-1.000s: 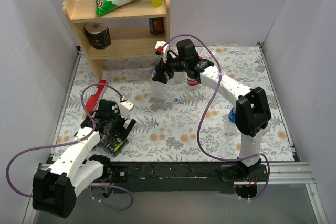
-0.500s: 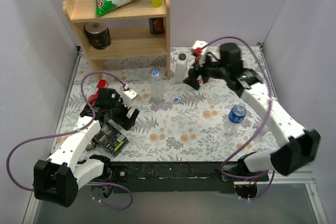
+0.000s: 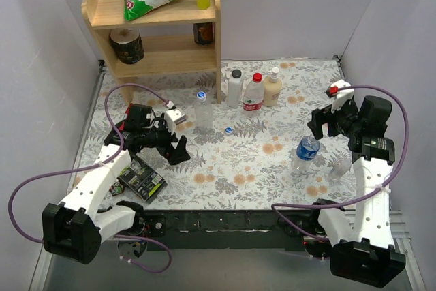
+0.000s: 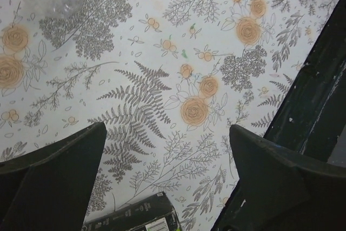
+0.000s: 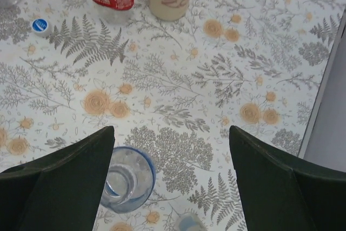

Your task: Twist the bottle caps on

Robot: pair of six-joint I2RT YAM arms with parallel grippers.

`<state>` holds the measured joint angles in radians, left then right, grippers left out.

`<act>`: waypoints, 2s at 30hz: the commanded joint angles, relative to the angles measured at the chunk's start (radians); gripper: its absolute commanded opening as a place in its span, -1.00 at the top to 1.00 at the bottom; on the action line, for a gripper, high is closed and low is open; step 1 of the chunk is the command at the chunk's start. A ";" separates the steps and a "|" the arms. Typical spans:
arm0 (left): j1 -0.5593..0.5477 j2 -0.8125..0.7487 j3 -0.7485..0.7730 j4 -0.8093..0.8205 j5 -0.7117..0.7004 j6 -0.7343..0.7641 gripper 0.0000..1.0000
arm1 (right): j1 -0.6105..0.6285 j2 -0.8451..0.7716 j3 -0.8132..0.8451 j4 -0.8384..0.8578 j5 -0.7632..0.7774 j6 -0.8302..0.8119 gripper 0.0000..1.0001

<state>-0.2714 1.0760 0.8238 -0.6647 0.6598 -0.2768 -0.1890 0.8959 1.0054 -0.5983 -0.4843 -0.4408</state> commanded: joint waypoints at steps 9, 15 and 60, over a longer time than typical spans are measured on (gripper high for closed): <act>-0.035 0.056 0.158 -0.019 0.060 -0.002 -0.96 | -0.029 -0.149 -0.234 0.031 -0.140 -0.082 -0.83; -0.086 0.100 0.218 -0.030 0.060 0.019 -0.96 | -0.027 -0.147 -0.338 0.161 -0.220 -0.096 -0.31; -0.655 0.719 0.692 0.504 -0.039 -0.177 -0.63 | 0.121 0.069 -0.065 0.663 -0.593 0.694 0.74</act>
<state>-0.9207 1.7924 1.4673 -0.1745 0.5770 -0.4702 -0.0853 0.9585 0.9184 0.0277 -1.0939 0.2367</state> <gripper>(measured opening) 0.843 0.485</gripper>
